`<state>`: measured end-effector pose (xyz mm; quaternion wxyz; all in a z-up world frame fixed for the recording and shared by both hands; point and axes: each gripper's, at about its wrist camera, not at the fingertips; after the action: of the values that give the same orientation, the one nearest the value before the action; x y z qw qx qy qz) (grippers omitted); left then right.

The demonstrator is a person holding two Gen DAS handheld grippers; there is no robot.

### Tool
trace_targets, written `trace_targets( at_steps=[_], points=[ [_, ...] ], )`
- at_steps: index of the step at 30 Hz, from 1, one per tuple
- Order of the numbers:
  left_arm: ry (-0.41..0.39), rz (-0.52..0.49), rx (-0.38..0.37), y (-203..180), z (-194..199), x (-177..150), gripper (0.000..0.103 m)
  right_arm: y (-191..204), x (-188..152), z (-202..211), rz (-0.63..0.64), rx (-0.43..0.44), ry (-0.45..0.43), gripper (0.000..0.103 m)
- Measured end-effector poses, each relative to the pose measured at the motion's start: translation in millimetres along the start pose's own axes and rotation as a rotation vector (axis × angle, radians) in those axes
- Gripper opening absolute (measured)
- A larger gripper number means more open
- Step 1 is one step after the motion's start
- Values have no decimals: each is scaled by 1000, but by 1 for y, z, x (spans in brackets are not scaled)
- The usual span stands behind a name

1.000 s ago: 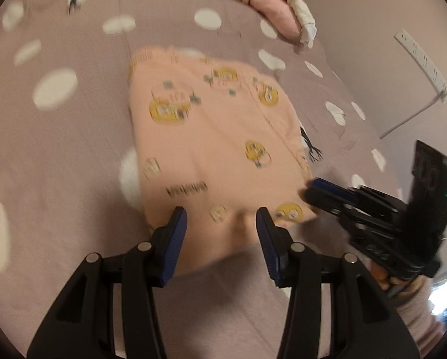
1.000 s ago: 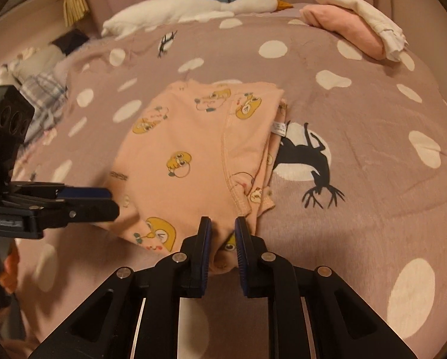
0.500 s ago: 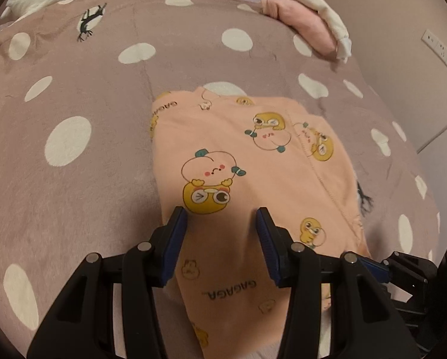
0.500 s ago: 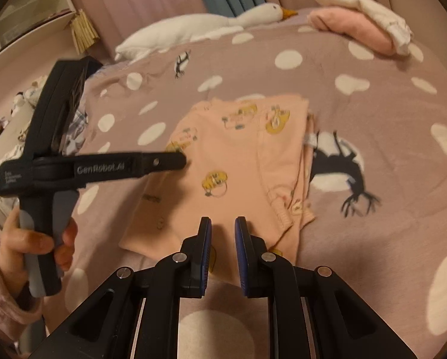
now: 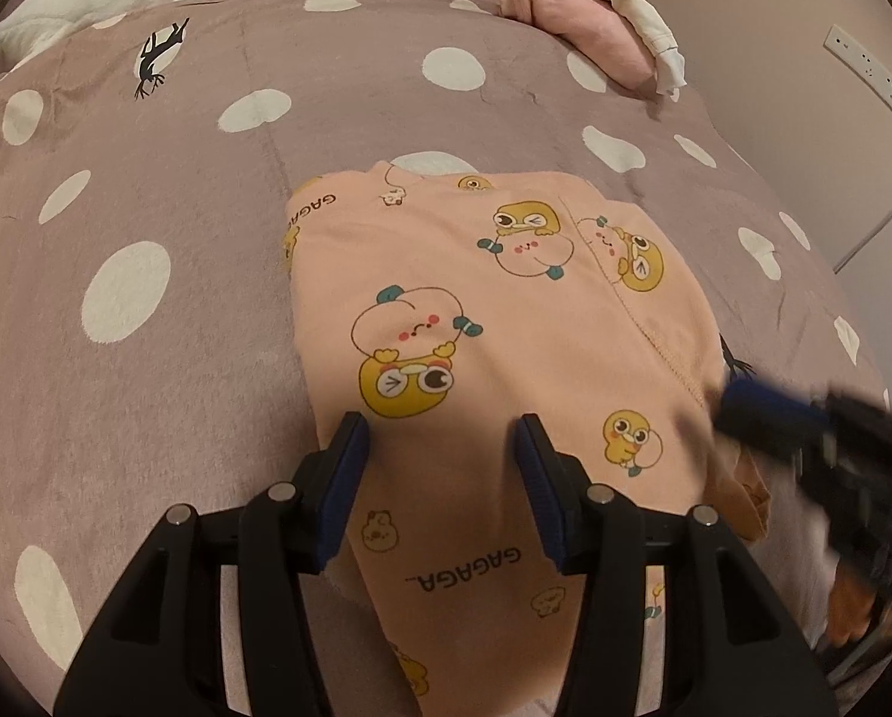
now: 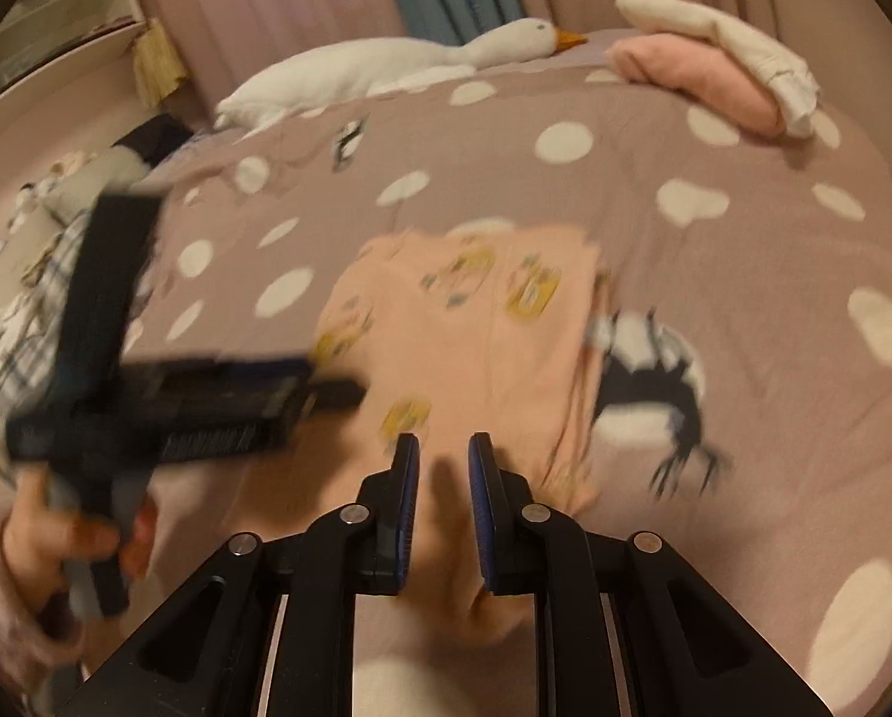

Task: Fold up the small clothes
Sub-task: 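Open the right gripper and withdraw it from the folded shirt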

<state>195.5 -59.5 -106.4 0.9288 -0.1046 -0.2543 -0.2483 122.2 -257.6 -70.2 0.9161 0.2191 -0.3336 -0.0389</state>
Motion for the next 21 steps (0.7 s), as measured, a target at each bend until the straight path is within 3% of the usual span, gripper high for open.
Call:
trace_targets(
  at_steps=[7,12,16,21],
  points=[
    [6,-12,0,0,1,-1,51,-7,45,-34,-77,-64,1,18],
    [8,-12,-2,-2,2,-2,51,-16,55,-71,-96,-140,92,18],
    [9,-10,-2,-3,4,-4,51,-21,58,-74,-145,-132,101,18],
    [15,-5,-4,-4,7,-10,51,-8,53,-55,-96,-102,68,18]
  ],
)
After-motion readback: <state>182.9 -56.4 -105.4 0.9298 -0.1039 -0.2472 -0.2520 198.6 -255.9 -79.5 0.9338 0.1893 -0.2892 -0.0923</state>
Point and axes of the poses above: each gripper's, at about its wrist camera, not at the fingertips, and z roughly against the way its jaws point, y to its left, x to its top, and after that the axes turned 9 degrees about -z, right-handed
